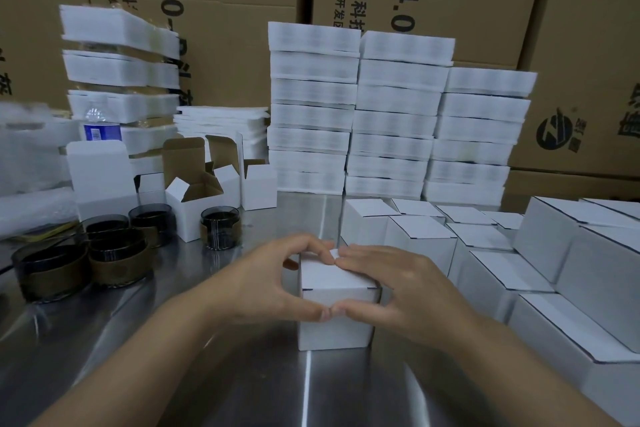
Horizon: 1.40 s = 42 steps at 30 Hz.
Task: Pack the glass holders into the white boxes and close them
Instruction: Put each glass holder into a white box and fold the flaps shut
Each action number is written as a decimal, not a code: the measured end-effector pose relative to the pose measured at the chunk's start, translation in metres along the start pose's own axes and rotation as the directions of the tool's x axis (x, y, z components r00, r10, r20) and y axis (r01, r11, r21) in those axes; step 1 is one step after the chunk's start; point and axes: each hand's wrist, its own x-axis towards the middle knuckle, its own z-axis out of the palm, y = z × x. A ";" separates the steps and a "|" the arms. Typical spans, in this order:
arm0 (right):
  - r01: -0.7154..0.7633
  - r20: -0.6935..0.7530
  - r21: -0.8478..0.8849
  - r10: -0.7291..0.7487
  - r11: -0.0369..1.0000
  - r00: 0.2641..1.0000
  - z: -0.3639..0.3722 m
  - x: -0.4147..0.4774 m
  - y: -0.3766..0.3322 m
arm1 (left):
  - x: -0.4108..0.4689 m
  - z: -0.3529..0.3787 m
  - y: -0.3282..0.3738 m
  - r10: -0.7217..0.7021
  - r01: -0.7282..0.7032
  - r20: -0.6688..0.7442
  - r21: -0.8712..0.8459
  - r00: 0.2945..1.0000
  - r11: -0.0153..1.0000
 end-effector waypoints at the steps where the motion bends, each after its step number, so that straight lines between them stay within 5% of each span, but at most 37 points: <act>1: 0.020 -0.032 -0.008 -0.020 1.000 0.999 0.000 0.001 -0.001 | 0.000 0.000 0.000 0.008 -0.008 0.003 -0.012 1.000 1.000; 5: -0.032 -0.112 0.072 0.040 0.997 0.993 -0.005 0.003 -0.005 | 0.000 0.002 0.001 0.049 -0.048 0.010 -0.038 0.999 0.998; 13: -0.319 0.090 0.512 0.319 0.798 0.943 0.002 0.004 -0.014 | 0.001 0.001 -0.001 0.022 -0.022 -0.004 -0.014 1.000 1.000; 37: -0.283 0.141 0.445 0.246 0.850 0.959 0.010 0.000 -0.009 | 0.007 0.009 -0.010 0.011 -0.012 -0.066 -0.008 0.998 1.000; 42: -0.315 0.189 0.413 0.257 0.854 0.948 0.010 0.002 -0.010 | 0.005 0.008 -0.006 -0.038 0.022 -0.081 -0.188 0.996 0.982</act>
